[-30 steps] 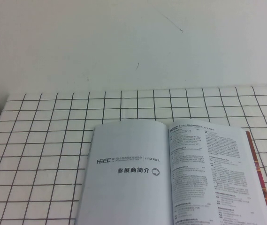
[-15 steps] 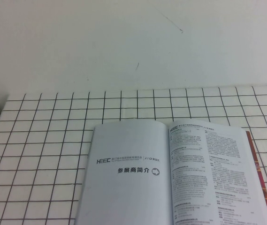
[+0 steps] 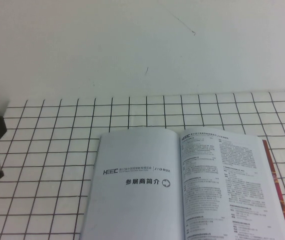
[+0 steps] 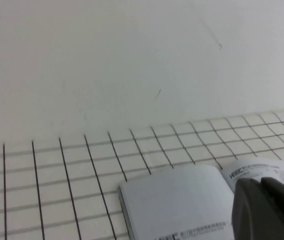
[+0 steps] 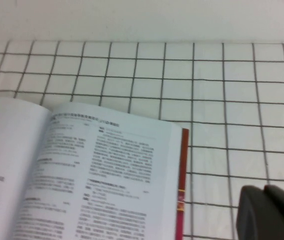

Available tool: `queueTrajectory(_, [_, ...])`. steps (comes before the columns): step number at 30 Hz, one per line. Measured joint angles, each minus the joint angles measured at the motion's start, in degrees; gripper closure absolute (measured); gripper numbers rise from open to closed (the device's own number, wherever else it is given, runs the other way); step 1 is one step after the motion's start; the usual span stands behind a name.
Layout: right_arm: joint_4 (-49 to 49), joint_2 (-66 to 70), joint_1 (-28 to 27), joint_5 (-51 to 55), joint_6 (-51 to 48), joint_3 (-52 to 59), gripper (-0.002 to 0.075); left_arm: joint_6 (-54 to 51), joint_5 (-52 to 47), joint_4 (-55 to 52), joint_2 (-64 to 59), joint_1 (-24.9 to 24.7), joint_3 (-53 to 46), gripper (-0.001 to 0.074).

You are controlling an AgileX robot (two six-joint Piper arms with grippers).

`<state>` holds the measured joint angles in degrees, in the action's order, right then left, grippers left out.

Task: Close book
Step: 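Close the open booklet and leave it lying on the table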

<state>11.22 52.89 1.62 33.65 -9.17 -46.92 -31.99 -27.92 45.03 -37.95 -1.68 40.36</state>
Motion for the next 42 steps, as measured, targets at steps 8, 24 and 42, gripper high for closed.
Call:
queueTrajectory(8, [16.8,6.4,0.4,1.4,-17.4,0.0,0.0729,15.3,-8.5,-9.5,-15.7,0.0,0.0,0.0738])
queueTrajectory(24, [25.4,32.0,20.2,15.3,-37.8,-16.6,0.0729,2.4,-16.9,7.0,-34.9,6.0,3.2,0.0738])
queueTrajectory(42, [10.7,56.7,26.1,5.0,-26.3,-21.2,0.0729,-13.8,-19.6,17.5,-44.8,13.3,3.5,0.0738])
